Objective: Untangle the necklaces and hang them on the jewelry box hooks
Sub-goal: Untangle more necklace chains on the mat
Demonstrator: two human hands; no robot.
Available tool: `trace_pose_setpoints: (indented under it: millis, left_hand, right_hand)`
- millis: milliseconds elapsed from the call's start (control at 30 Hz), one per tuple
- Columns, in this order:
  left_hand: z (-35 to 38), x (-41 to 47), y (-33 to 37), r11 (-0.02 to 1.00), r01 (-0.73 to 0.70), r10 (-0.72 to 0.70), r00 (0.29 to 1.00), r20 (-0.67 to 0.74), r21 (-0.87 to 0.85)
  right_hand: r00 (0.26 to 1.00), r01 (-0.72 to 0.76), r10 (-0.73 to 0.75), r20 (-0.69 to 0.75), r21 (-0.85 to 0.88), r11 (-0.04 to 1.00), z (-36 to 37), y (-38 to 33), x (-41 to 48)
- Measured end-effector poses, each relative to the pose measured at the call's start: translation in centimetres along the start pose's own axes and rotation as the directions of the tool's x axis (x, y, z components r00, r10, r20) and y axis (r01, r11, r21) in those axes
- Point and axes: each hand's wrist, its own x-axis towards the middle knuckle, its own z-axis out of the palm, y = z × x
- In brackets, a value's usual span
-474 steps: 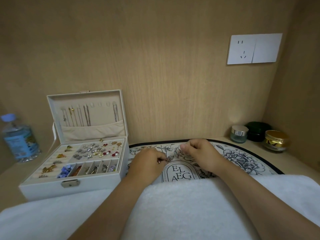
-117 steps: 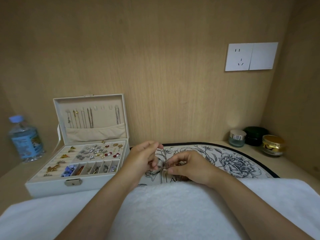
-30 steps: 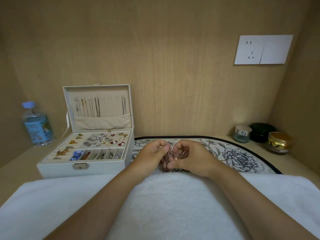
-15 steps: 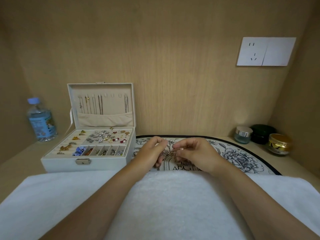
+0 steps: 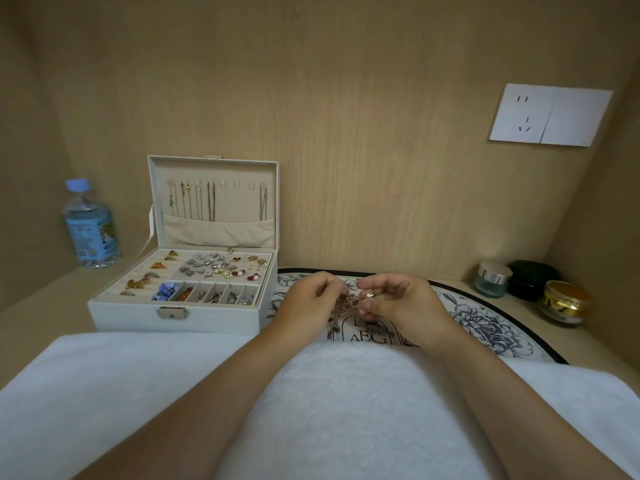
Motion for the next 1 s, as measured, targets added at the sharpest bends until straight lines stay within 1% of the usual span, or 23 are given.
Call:
trace_pose_setpoints:
  millis: [67, 133, 300, 433, 500, 567, 633, 700, 833, 1000]
  left_hand:
    - [0.0, 0.0, 0.3, 0.985, 0.106, -0.104, 0.994, 0.020, -0.134]
    - [0.0, -0.1, 0.4, 0.954, 0.167, -0.151, 0.985, 0.085, -0.250]
    - [0.2, 0.2, -0.2, 0.939, 0.222, -0.168, 0.963, 0.212, -0.261]
    - [-0.2, 0.2, -0.3, 0.931, 0.217, -0.128, 0.947, 0.294, -0.293]
    - [-0.5, 0.1, -0.1, 0.944, 0.200, -0.111, 0.941, 0.321, -0.262]
    - [-0.6, 0.1, -0.1, 0.968, 0.159, -0.090, 0.941, 0.327, -0.191]
    - [-0.7, 0.1, -0.1, 0.976, 0.143, -0.082, 0.942, 0.326, -0.166]
    - [-0.6, 0.0, -0.1, 0.974, 0.144, -0.086, 0.950, 0.301, -0.176]
    - [-0.2, 0.0, -0.2, 0.967, 0.107, -0.052, 0.971, 0.235, -0.230]
    - [0.0, -0.2, -0.1, 0.979, 0.002, 0.027, 0.990, 0.135, -0.204]
  right_hand:
    - [1.000, -0.011, 0.011, 0.003, -0.011, 1.000, -0.1, 0.0, 0.0]
    - [1.000, -0.017, 0.017, -0.001, -0.016, 1.000, -0.1, 0.0, 0.0]
    - [1.000, 0.009, -0.009, 0.001, 0.053, 0.999, 0.1, -0.6, -0.3]
    - [1.000, 0.021, -0.021, 0.002, 0.089, 0.996, -0.1, -0.7, -0.3]
    - [1.000, 0.030, -0.030, -0.001, 0.080, 0.996, -0.2, -0.8, -0.3]
    - [0.999, 0.042, -0.042, 0.003, 0.071, 0.997, -0.3, -0.8, -0.3]
    - [0.998, 0.055, -0.055, 0.008, 0.059, 0.997, -0.3, -0.9, -0.3]
    - [0.998, 0.062, -0.062, -0.001, 0.023, 0.998, -0.4, -0.9, -0.3]
    - [0.997, 0.063, -0.069, -0.036, -0.146, 0.987, -0.6, -0.2, -0.2]
    - [0.999, 0.004, -0.013, -0.049, -0.177, 0.984, -0.2, 0.1, -0.1]
